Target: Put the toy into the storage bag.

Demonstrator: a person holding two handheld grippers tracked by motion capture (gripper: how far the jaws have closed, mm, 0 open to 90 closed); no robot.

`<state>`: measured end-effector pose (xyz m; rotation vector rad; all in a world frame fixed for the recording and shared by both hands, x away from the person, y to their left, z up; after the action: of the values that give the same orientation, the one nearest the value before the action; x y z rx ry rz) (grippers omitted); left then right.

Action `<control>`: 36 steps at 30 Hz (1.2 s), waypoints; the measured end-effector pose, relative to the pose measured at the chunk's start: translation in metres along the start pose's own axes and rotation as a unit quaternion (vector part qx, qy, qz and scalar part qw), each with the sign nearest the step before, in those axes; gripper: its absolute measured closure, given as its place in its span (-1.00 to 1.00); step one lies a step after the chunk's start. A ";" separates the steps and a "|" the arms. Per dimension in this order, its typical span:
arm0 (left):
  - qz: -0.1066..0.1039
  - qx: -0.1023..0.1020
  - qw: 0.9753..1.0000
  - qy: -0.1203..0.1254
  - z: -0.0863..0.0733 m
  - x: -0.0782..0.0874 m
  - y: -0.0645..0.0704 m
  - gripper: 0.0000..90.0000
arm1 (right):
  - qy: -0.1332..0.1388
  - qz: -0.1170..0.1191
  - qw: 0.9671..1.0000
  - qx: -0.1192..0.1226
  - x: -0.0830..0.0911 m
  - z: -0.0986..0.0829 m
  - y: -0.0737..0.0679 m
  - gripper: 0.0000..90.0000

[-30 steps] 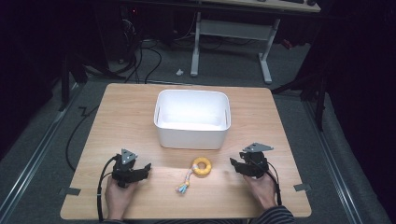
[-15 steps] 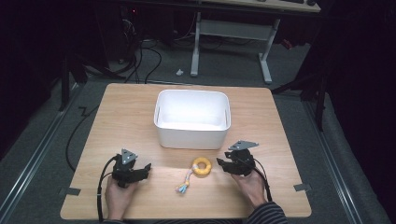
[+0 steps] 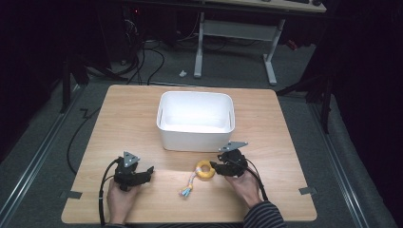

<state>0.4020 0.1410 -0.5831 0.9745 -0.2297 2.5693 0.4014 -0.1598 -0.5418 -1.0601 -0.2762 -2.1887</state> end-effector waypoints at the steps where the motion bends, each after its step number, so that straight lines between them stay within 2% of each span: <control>1: 0.000 0.000 1.000 0.000 0.000 0.000 0.000 -0.45 | 0.000 0.000 1.000 0.000 0.000 0.000 0.000 0.25; 10: -0.001 0.001 1.000 0.000 0.000 0.000 0.000 -0.45 | -0.033 0.013 0.999 -0.001 -0.022 0.001 -0.004 0.28; 18: -0.001 0.001 1.000 0.000 0.000 0.000 0.000 -0.45 | -0.057 0.007 0.998 0.011 -0.033 -0.003 -0.005 0.34; 20: -0.001 0.001 1.000 0.000 0.000 0.000 0.000 -0.45 | -0.059 0.007 0.998 0.012 -0.033 -0.003 -0.006 0.41; 28: -0.001 0.001 1.000 0.000 0.000 0.000 0.000 -0.45 | -0.056 0.007 0.998 0.027 -0.032 -0.003 -0.007 0.46; 31: -0.001 0.001 1.000 0.000 0.000 0.000 0.000 -0.45 | -0.051 0.009 0.998 0.033 -0.029 -0.004 -0.007 0.46; 36: -0.001 0.000 1.000 0.000 0.000 0.000 0.000 -0.45 | -0.045 0.008 0.999 0.029 -0.020 -0.006 -0.006 0.47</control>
<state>0.4020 0.1410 -0.5830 0.9743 -0.2277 2.5684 0.4024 -0.1485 -0.5598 -1.1264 -0.3679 -2.1082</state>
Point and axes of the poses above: each handheld gripper's, and its own axes: x roughly backward along the jaws, z roughly out of its top, y roughly to its right, the point moved 7 cm from there along -x, roughly forward along the jaws, and after that the axes turned 5 degrees about z, right-handed, at the moved point
